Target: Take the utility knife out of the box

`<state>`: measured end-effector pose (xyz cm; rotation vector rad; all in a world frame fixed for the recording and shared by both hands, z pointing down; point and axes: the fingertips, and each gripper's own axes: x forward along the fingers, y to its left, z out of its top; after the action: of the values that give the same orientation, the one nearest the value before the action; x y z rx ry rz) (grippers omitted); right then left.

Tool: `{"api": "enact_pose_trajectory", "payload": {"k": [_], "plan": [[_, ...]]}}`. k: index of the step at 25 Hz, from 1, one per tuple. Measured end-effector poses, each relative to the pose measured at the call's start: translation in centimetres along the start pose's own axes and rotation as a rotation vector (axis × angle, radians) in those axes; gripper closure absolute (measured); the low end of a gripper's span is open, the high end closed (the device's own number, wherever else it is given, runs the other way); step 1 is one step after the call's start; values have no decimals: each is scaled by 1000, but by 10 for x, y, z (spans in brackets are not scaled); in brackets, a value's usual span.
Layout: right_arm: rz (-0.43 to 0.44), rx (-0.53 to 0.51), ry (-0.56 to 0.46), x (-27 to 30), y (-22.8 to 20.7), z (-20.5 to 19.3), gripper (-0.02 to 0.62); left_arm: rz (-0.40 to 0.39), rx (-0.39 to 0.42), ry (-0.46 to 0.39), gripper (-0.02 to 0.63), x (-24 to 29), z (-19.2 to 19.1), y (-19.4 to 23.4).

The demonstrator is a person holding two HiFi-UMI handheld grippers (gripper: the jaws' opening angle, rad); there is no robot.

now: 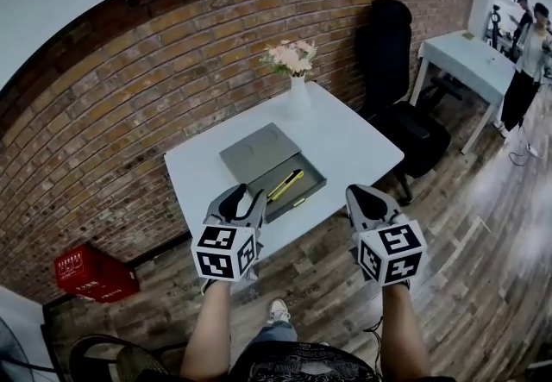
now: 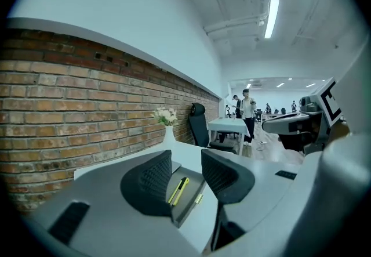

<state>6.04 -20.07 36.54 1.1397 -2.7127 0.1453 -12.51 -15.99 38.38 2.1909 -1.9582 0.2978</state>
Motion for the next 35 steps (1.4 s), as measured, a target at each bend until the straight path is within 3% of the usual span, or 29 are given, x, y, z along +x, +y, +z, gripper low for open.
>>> {"api": "enact_pose_trajectory", "payload": {"k": [14, 25, 35], "plan": [[-119, 23, 25, 102, 1, 20, 575, -176, 18, 84, 427, 89, -8, 68], [-188, 22, 61, 122, 1, 11, 575, -377, 58, 262, 413, 137, -69, 41], [-222, 37, 92, 126, -18, -10, 575, -478, 93, 416, 400, 172, -115, 17]]}}
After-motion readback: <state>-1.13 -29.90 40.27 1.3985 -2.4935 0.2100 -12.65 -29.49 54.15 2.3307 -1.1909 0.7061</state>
